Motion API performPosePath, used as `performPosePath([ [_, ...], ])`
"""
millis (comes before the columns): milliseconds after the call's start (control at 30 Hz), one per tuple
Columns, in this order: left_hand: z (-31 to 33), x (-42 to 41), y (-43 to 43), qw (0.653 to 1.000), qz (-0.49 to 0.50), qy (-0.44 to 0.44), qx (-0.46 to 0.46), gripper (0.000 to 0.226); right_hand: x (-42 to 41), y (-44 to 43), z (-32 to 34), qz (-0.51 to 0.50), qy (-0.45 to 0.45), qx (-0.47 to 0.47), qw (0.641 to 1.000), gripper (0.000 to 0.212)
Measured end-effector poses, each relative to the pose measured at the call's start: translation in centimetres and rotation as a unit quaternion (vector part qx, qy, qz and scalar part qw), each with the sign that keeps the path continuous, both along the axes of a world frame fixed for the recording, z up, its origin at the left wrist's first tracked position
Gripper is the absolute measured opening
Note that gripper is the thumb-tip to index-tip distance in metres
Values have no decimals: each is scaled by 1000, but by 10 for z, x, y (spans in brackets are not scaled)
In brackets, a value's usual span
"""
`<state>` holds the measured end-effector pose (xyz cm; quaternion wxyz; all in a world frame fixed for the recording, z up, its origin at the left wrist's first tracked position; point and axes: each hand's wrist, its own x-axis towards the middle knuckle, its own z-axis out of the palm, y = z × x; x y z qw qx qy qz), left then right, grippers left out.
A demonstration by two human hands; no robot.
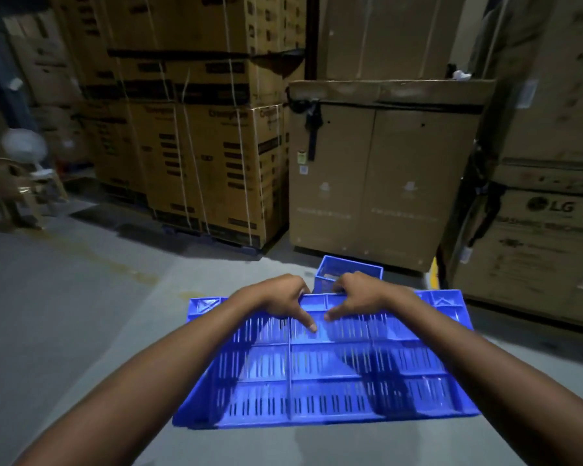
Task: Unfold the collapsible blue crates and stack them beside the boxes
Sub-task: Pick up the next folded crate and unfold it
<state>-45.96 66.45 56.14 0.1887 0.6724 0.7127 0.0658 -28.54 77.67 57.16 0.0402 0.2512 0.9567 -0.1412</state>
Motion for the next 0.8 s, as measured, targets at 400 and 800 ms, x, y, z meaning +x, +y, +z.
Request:
performPosePath([
  [400,-45,-112,126,987,-70,141,-25,52,-83,116,-78,-75,-33,-27,996,39],
  [800,-61,-187,363,988,-47,134,-55,32,-159,334,-90,-110,1,87,990,36],
])
